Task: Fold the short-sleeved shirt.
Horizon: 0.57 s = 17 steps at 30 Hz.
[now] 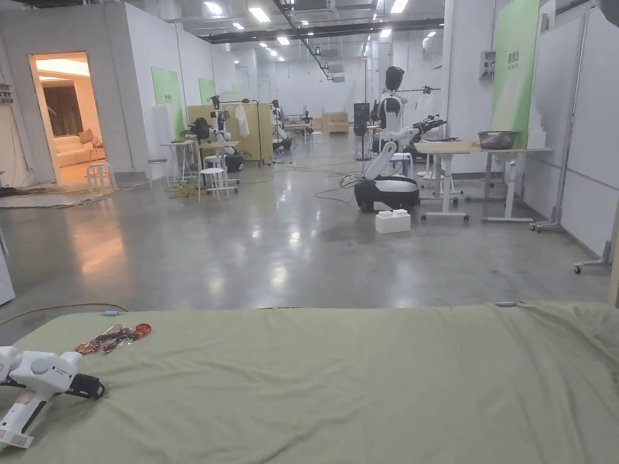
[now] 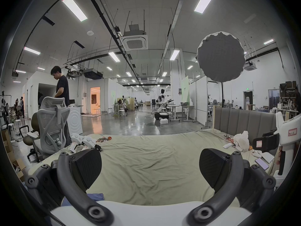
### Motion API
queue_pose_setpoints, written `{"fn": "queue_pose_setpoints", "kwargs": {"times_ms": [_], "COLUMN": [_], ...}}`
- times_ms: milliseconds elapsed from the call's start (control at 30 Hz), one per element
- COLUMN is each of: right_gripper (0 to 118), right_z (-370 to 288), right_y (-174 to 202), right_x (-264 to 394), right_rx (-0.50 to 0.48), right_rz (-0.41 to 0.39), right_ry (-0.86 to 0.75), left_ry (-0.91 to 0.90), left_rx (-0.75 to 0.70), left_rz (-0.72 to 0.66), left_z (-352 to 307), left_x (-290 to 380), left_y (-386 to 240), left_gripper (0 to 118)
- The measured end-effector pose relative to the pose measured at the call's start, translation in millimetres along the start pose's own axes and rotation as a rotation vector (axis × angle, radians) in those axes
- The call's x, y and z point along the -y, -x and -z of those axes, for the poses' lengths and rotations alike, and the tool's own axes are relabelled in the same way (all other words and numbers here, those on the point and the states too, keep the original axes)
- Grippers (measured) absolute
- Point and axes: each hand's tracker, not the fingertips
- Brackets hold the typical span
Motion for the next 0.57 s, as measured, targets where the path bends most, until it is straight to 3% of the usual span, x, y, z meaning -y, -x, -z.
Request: {"fn": "queue_pose_setpoints", "kwargs": {"times_ms": [133, 300, 467, 567], "right_gripper": [118, 118, 118, 118], "right_z": [-5, -15, -5, 15], "right_y": [-2, 4, 2, -3], "right_x": [-2, -11, -3, 16], "right_rx": [-0.151, -0.123, -0.102, -0.129], "right_rz": [-0.099, -0.18, -0.182, -0.143], "right_ry": [-0.117, -0.222, -0.23, -0.119], "left_ry": [-0.029, -0.111, -0.148, -0.052], "left_rx": [-0.007, -0.035, -0.059, -0.054], "left_rz": [-0.008, 0.04, 0.061, 0.052], "left_z": [-3, -8, 0, 15], "left_x": [-3, -17, -12, 11], "left_y": [-3, -8, -13, -17], "left_gripper": [118, 118, 118, 118]}}
